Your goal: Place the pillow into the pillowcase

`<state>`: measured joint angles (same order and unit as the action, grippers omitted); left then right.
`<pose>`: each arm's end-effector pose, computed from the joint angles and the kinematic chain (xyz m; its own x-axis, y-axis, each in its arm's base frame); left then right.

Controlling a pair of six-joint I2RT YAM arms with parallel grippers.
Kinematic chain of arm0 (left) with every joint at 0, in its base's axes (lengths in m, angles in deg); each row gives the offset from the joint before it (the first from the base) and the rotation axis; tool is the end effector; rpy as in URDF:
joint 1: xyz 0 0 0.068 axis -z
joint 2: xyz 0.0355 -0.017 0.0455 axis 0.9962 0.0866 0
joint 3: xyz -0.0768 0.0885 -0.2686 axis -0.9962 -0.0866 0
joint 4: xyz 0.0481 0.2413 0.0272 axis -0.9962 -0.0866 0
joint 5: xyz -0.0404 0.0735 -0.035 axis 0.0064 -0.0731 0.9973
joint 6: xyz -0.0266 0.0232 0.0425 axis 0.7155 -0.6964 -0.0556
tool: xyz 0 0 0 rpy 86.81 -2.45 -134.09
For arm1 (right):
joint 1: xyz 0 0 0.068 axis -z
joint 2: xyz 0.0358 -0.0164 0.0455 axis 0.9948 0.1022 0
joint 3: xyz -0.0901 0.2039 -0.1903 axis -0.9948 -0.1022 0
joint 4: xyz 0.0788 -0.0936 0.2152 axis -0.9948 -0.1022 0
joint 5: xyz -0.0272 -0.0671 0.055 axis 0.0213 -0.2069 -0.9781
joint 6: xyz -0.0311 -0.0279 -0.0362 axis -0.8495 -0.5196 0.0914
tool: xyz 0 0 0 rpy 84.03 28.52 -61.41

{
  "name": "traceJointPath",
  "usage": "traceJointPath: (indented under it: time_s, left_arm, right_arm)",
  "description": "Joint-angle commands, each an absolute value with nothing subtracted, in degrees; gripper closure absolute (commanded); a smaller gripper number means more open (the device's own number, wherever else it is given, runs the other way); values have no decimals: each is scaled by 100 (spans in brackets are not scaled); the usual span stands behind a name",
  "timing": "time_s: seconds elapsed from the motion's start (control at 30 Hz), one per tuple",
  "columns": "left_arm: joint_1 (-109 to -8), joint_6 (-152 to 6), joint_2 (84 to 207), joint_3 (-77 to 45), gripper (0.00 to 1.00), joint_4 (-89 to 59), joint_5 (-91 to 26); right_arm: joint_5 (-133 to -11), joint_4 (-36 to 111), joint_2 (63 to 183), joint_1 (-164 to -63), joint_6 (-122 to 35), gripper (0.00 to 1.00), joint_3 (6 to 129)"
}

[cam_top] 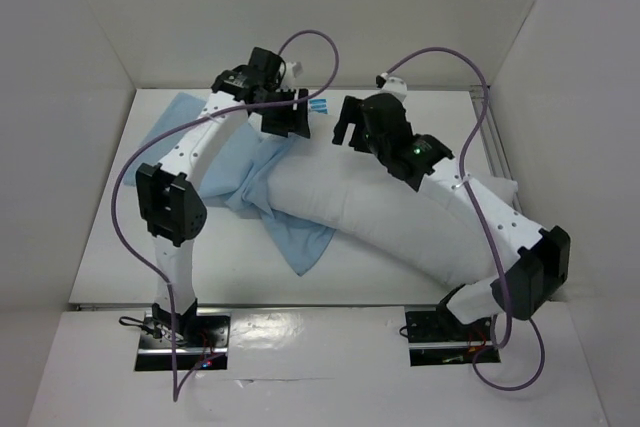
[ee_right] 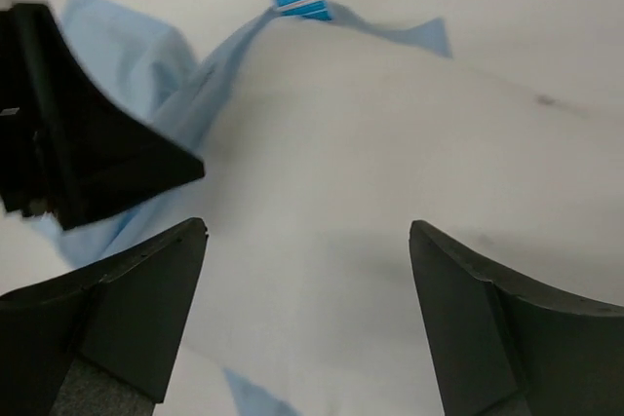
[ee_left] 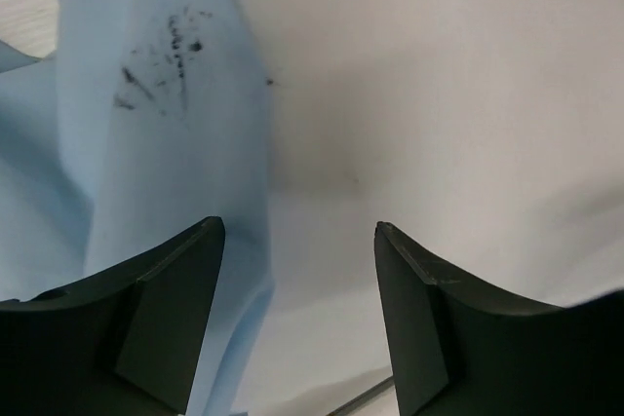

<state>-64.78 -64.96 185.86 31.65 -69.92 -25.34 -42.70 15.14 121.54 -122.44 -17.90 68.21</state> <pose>0.4089 -0.1615 0.3670 -0.8287 -0.0430 -0.5580 0.2318 0.8812 -0.4121 0.2435 0.1750 0.3930 -0.4658 0.2728 -0.8418 -0.0852 0.9331 0.3495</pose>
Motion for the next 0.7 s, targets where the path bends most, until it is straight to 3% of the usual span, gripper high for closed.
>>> traceJointPath:
  time_s: [0.0, 0.13, 0.23, 0.33, 0.4, 0.5, 0.53, 0.67]
  left_arm:
    - [-6262, -6502, 18858, 3513, 24, -7129, -3422]
    - [-6262, -6397, 19148, 3705, 29, -7129, -3423]
    - [-6262, -6344, 19298, 3821, 64, -7077, -3371]
    - [-6314, -6186, 19351, 3909, 92, -6901, -3107]
    - [-6367, -6046, 19351, 3970, 100, -6752, -2853]
    - [-6473, -5983, 19351, 3970, 100, -6594, -2501]
    - [-6473, -5983, 19351, 3970, 100, -6593, -2431]
    - [-6526, -5879, 19289, 3970, 100, -6461, -2027]
  right_arm:
    - [-4307, 367, 12689, -11745, -2276, 8, 7317]
    - [-4827, 226, 13277, -11516, -2601, 7, 7431]
    - [-5055, 559, 13647, -11454, -2655, 7, 7431]
    - [-5284, 866, 14034, -11401, -2768, 9, 7563]
    - [-5520, 1033, 14279, -11349, -2830, 15, 7624]
    - [-6267, 1210, 14395, -11349, -2883, 83, 7546]
    - [-6347, 1210, 14456, -11349, -2883, 100, 7441]
    - [-6287, 2034, 13606, -11787, -2944, 100, 6616]
